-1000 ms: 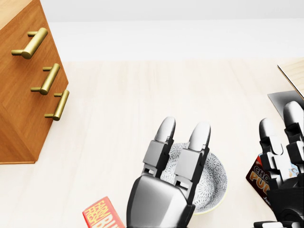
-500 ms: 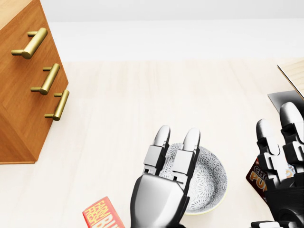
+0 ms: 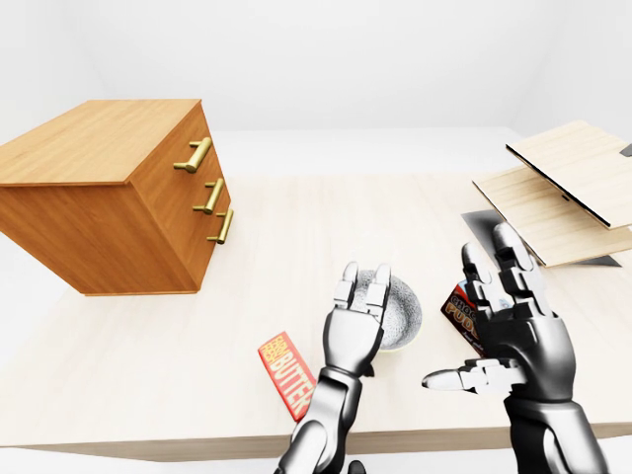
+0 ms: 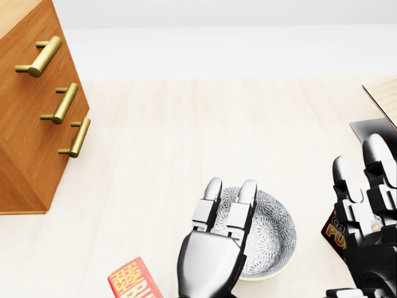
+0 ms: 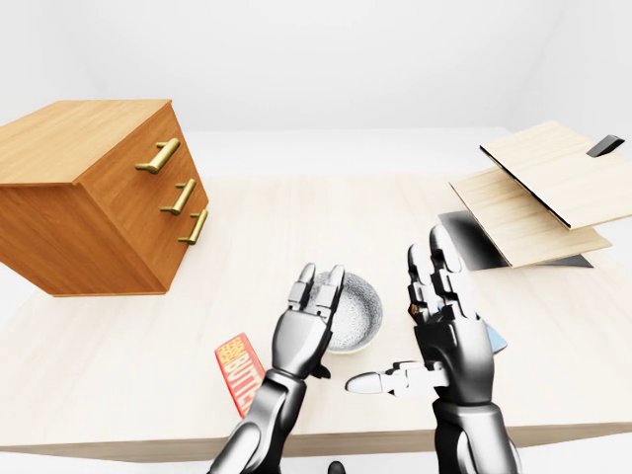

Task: Close the top drawer of the cabinet and put the bowl on top of it.

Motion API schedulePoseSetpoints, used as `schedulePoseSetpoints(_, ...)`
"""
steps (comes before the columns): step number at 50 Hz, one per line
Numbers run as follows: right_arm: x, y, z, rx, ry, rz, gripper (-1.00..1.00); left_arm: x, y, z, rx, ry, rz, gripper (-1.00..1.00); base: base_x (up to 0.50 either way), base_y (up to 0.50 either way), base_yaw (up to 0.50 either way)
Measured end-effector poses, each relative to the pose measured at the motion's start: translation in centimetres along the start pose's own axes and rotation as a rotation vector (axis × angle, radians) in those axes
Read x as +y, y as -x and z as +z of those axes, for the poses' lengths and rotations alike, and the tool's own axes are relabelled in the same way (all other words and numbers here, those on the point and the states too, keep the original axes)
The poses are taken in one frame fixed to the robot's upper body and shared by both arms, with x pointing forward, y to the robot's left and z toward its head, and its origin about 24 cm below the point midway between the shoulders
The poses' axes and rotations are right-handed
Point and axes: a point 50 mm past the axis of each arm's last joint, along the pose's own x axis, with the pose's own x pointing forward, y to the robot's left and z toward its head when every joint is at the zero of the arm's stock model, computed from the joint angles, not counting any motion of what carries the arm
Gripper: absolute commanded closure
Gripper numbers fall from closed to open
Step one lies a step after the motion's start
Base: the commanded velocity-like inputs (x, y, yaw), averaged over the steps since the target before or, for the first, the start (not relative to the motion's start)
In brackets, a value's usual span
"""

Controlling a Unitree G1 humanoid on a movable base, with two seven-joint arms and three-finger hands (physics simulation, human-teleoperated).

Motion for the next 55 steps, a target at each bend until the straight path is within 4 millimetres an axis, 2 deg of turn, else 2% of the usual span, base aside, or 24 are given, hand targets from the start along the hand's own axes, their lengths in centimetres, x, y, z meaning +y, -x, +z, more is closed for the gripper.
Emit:
schedulePoseSetpoints(31, 0.1, 0.0, 0.0, 0.001, -0.001, 0.002, -1.00, -1.8, -0.2, -0.2, 0.024, -0.008, -0.054, -1.00, 0.00, 0.00, 0.00)
schedulePoseSetpoints(32, 0.1, 0.0, 0.0, 0.001, -0.001, 0.002, -1.00, -1.9, -0.2, -0.2, 0.025, -0.008, -0.056, 0.21, 0.00, 0.00, 0.00)
schedulePoseSetpoints(33, 0.1, 0.0, 0.0, 0.001, 0.000, 0.002, -1.00, -1.9, -0.2, -0.2, 0.025, -0.008, -0.057, 1.00, 0.00, 0.00, 0.00)
schedulePoseSetpoints(55, 0.1, -0.1, -0.2, 0.007, 0.000, 0.002, -1.00, -2.8, 0.0, -0.4, 0.039, -0.004, -0.096, 1.00, 0.00, 0.00, 0.00)
